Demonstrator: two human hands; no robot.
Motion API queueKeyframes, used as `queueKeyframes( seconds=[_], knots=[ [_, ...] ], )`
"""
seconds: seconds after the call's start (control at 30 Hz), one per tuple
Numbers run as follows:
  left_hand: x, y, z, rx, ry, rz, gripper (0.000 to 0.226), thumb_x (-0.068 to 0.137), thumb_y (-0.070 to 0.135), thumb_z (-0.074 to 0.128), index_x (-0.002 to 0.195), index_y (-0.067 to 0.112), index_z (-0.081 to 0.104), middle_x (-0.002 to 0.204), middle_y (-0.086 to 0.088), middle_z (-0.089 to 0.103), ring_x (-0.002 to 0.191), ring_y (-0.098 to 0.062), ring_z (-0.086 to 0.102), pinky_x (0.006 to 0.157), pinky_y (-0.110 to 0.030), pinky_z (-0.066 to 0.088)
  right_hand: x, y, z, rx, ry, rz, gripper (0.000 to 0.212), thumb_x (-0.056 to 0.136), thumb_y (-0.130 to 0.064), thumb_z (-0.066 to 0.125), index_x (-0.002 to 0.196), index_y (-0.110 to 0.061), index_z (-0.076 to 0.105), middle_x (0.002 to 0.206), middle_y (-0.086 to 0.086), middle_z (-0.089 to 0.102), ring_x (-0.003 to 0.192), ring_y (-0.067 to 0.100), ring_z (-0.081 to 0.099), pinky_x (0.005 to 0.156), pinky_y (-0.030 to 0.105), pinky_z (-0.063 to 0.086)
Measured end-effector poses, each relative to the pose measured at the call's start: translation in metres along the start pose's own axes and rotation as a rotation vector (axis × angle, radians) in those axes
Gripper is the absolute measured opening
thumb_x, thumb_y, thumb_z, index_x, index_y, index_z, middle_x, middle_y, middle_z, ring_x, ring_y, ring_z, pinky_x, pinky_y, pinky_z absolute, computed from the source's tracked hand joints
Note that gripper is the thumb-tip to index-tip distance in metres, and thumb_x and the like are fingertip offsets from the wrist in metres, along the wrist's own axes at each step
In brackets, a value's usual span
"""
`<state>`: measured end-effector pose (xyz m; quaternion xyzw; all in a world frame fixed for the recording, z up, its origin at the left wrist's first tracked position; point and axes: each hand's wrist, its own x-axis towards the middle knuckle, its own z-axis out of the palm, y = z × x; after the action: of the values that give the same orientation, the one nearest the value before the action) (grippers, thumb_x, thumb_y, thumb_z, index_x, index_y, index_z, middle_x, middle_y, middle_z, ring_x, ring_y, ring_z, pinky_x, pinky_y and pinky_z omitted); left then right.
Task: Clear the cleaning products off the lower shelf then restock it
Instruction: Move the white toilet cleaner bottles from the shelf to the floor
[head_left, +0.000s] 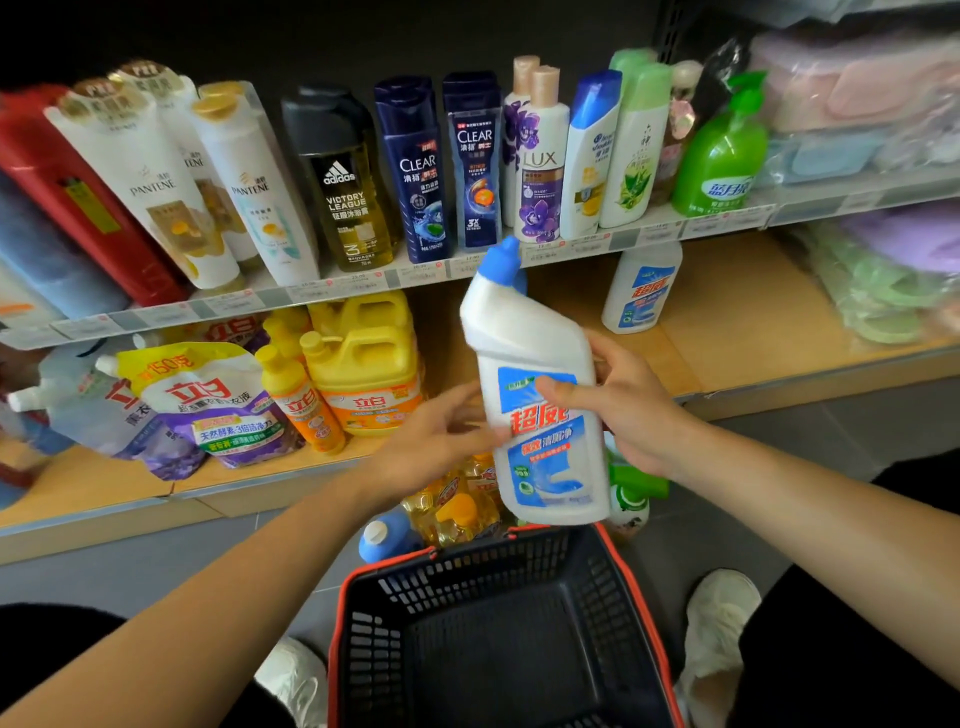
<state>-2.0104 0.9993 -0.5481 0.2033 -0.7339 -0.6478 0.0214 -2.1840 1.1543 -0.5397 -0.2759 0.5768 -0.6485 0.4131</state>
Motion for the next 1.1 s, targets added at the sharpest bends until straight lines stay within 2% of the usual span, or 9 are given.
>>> queueKeyframes(
  seconds=[0.13,0.3,0.47,0.63,0.77,0.83,0.9,1.0,1.1],
  knots=[
    [-0.003,-0.021,0.026,-0.009,-0.132,-0.091,0.049,0.079,0.029,0.083,0.124,0.028,0.064,0.122,0.008,0.073,0.113,-0.013,0.069,0.093,-0.031,0.058,0.001,-0.007,-0.003,0.138,0.056,0.003,0.062,0.069,-0.024,0.086,0.125,-0.015,0.059,0.114,0.012,0.074,0.102,0.033,0.073,0.076,0.045,0.061],
    [-0.004,-0.026,0.034,-0.250,-0.067,-0.096,0.053,0.074,0.026,0.084,0.123,0.015,0.066,0.122,-0.004,0.073,0.112,-0.022,0.071,0.083,-0.029,0.059,0.003,-0.012,-0.007,0.203,0.132,0.023,0.062,0.074,-0.030,0.083,0.128,-0.013,0.057,0.117,0.011,0.073,0.106,0.031,0.072,0.079,0.045,0.061],
    [-0.003,-0.016,0.033,-0.487,0.194,-0.062,0.068,0.072,0.012,0.082,0.130,-0.003,0.051,0.120,-0.016,0.072,0.107,-0.031,0.072,0.072,-0.032,0.060,0.001,-0.016,-0.023,-0.049,0.176,0.158,0.044,0.085,-0.049,0.072,0.119,-0.022,0.066,0.108,-0.002,0.077,0.101,0.022,0.074,0.067,0.030,0.060],
    [0.000,0.002,0.012,-0.442,0.442,-0.004,0.067,0.064,0.021,0.086,0.119,-0.002,0.055,0.114,-0.016,0.073,0.098,-0.030,0.075,0.072,-0.042,0.063,-0.009,-0.008,-0.025,-0.252,0.145,0.457,0.050,0.086,-0.058,0.068,0.109,-0.015,0.069,0.095,0.013,0.076,0.082,0.025,0.073,0.066,0.033,0.059],
    [0.000,0.005,0.000,-0.244,0.560,0.046,0.043,0.070,0.015,0.089,0.101,0.005,0.061,0.094,-0.003,0.076,0.086,-0.020,0.077,0.059,-0.028,0.060,-0.010,-0.002,-0.031,-0.810,0.229,0.006,0.027,0.083,-0.045,0.078,0.080,-0.018,0.075,0.062,-0.005,0.071,0.059,0.001,0.067,0.054,0.016,0.048],
    [0.000,0.007,-0.003,-0.129,0.585,0.062,0.041,0.069,0.017,0.091,0.097,0.008,0.062,0.093,-0.003,0.075,0.086,-0.019,0.077,0.059,-0.032,0.062,-0.009,-0.005,-0.030,-0.926,0.228,-0.295,0.028,0.076,-0.041,0.083,0.095,-0.022,0.074,0.079,-0.012,0.069,0.077,-0.003,0.065,0.065,0.017,0.048],
    [-0.001,0.013,-0.002,0.045,0.577,0.099,0.042,0.067,0.022,0.093,0.094,0.014,0.063,0.096,-0.004,0.073,0.087,-0.019,0.075,0.064,-0.041,0.064,-0.006,-0.008,-0.025,-1.056,0.076,-0.451,0.064,0.071,-0.052,0.081,0.125,-0.023,0.063,0.113,-0.007,0.062,0.106,0.007,0.057,0.088,0.030,0.049],
    [-0.005,0.028,0.004,0.267,0.485,0.209,0.047,0.062,0.030,0.095,0.097,0.020,0.064,0.095,0.001,0.072,0.084,-0.016,0.073,0.064,-0.046,0.063,0.000,-0.011,-0.016,-1.268,-0.105,-0.491,0.098,0.065,-0.070,0.074,0.147,-0.027,0.043,0.142,-0.006,0.050,0.129,0.017,0.044,0.102,0.038,0.038],
    [-0.010,0.039,0.014,0.370,0.396,0.283,0.055,0.055,0.044,0.091,0.100,0.023,0.068,0.094,0.007,0.071,0.084,-0.012,0.071,0.067,-0.044,0.061,0.003,-0.011,-0.011,-1.101,-0.248,-0.301,0.094,0.060,-0.060,0.086,0.142,-0.039,0.044,0.133,-0.014,0.059,0.117,0.010,0.057,0.094,0.039,0.051]
  ],
)
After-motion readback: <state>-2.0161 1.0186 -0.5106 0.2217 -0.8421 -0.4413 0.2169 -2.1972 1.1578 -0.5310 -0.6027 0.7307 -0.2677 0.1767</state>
